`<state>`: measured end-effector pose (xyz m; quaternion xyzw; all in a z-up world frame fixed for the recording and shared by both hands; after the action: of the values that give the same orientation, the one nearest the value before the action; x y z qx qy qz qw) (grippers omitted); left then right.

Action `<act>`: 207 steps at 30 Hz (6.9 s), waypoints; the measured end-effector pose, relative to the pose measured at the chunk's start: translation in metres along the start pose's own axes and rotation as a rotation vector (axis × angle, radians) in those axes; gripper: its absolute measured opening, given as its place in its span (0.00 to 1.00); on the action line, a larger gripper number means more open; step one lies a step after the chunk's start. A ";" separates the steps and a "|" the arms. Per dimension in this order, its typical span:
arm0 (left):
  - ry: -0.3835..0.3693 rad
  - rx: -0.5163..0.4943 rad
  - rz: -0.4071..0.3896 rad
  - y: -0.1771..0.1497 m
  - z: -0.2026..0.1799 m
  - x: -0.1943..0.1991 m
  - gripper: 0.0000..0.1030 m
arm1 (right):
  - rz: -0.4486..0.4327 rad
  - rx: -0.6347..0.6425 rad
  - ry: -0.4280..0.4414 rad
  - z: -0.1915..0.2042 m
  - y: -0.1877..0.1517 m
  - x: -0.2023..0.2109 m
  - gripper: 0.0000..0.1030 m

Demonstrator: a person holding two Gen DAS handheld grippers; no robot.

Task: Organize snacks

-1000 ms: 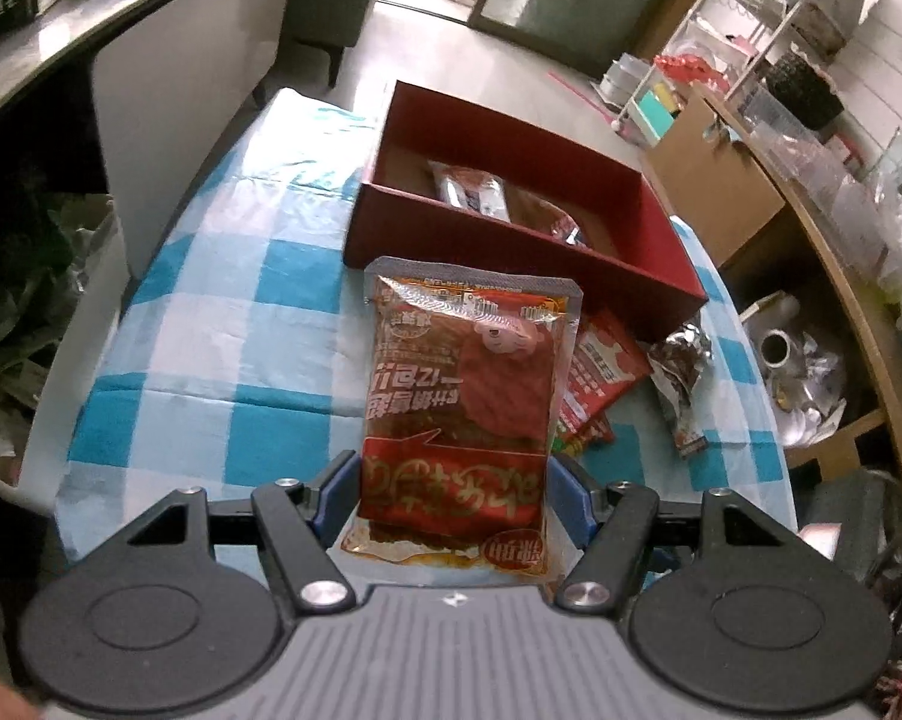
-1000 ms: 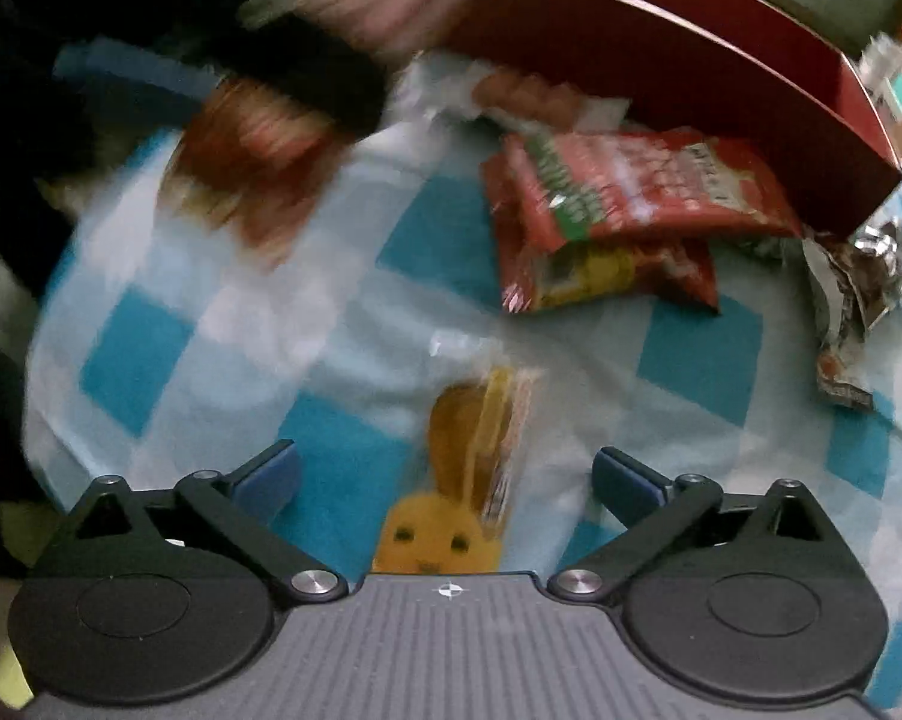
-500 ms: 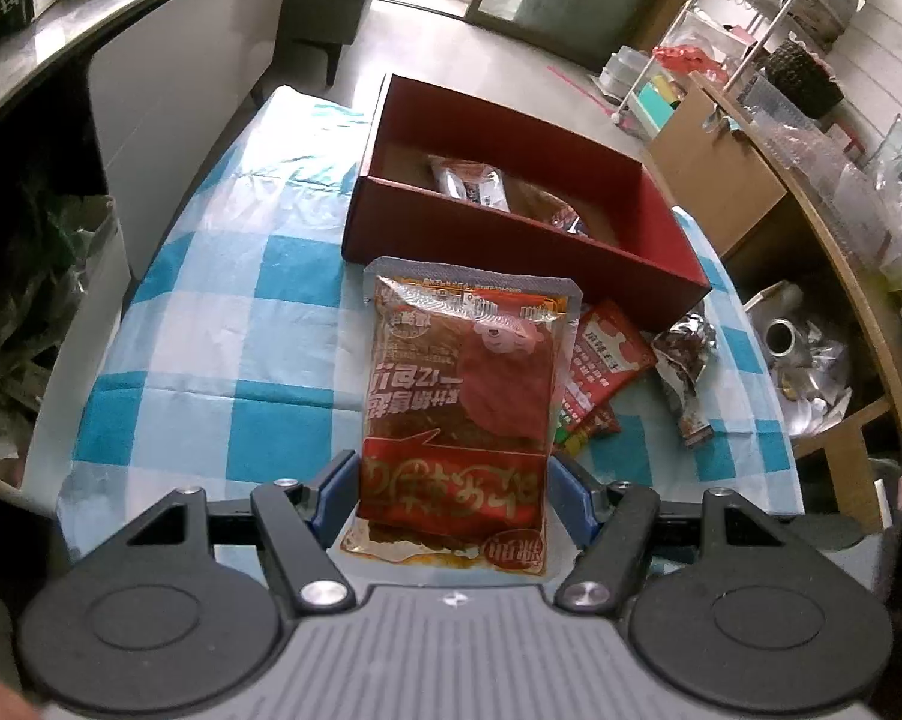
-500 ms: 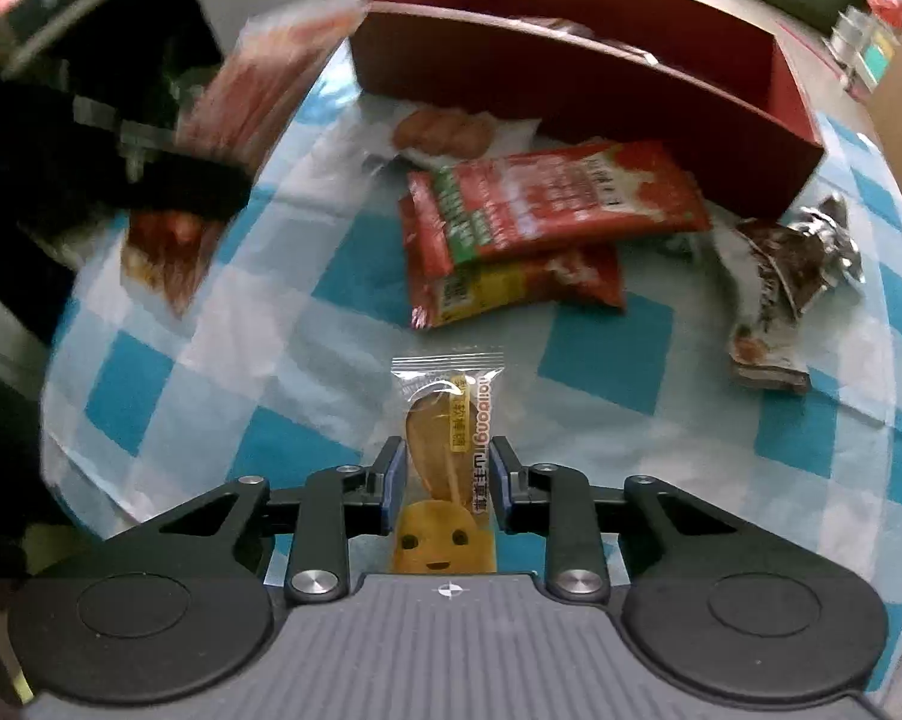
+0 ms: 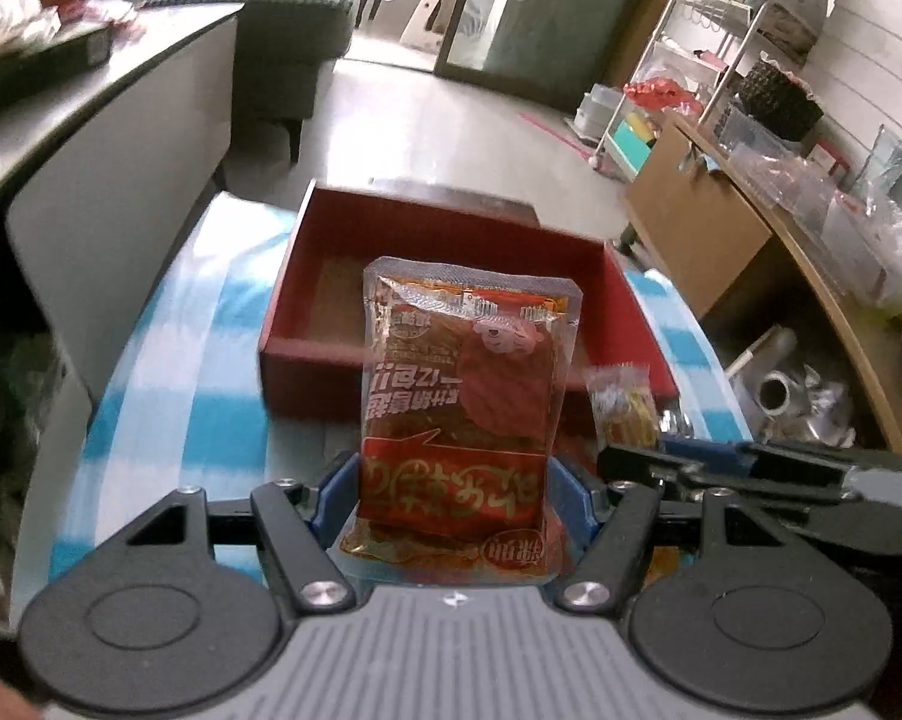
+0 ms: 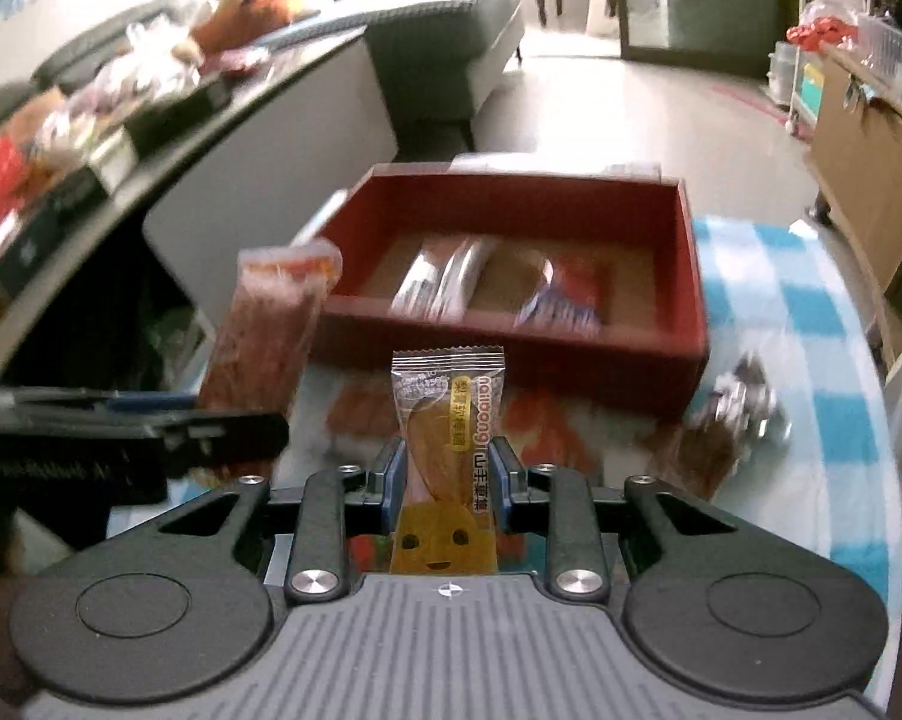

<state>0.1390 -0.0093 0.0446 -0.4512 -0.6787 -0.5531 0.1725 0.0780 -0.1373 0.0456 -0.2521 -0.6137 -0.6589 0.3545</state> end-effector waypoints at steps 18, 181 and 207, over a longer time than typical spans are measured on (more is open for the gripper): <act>0.133 -0.066 -0.038 0.070 0.003 -0.081 0.59 | -0.014 -0.037 -0.081 -0.035 0.083 -0.090 0.36; 0.056 -0.358 0.348 -0.091 -0.033 -0.075 0.61 | 0.259 -0.130 -0.247 -0.096 -0.058 -0.049 0.52; -0.037 -0.188 0.136 -0.020 -0.025 -0.033 0.40 | 0.094 -0.174 -0.159 -0.085 -0.023 -0.012 0.21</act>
<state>0.1342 -0.0452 0.0165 -0.5204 -0.5947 -0.5932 0.1540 0.0763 -0.2198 0.0116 -0.3617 -0.5678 -0.6704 0.3120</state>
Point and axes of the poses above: each gripper's, at about its wrist camera, not at the fingertips, and x roughly against the way its jaws point, z to its left, y to its top, the point moved 1 cm from there along -x, roughly the way its jaws point, and after that the axes turned 5 degrees about -y, right-handed, at the moved point
